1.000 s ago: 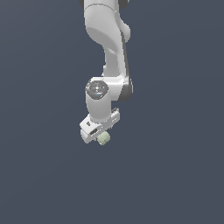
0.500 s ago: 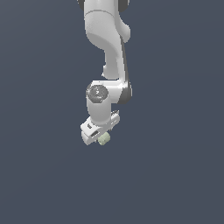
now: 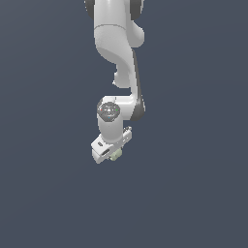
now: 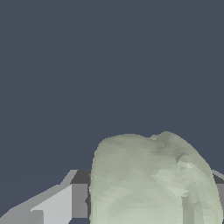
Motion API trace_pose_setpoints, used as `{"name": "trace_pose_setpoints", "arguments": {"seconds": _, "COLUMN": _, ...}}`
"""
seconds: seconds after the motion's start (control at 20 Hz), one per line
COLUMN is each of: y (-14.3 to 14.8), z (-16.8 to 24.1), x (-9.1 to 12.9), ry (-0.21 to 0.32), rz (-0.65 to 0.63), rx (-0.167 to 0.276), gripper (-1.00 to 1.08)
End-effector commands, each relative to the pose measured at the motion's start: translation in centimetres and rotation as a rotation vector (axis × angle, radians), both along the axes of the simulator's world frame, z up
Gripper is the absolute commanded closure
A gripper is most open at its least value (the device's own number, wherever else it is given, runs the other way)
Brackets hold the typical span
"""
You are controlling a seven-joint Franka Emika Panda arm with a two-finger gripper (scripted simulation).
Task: Pick up the object and move it to a goal position.
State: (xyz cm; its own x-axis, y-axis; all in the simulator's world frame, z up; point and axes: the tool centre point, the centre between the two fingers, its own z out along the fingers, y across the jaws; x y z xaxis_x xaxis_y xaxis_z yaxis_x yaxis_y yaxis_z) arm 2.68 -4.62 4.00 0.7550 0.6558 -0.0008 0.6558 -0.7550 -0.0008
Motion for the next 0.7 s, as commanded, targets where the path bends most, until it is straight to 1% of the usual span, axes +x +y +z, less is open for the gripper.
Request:
{"name": "trace_pose_setpoints", "arguments": {"seconds": 0.0, "y": 0.0, "z": -0.04, "x": 0.06, "ry": -0.001, "rz": 0.0, "rx": 0.0, "gripper": 1.08}}
{"name": "trace_pose_setpoints", "arguments": {"seconds": 0.65, "y": 0.18, "z": 0.23, "x": 0.35, "ry": -0.001, "rz": -0.001, "rx": 0.0, "gripper": 1.08}}
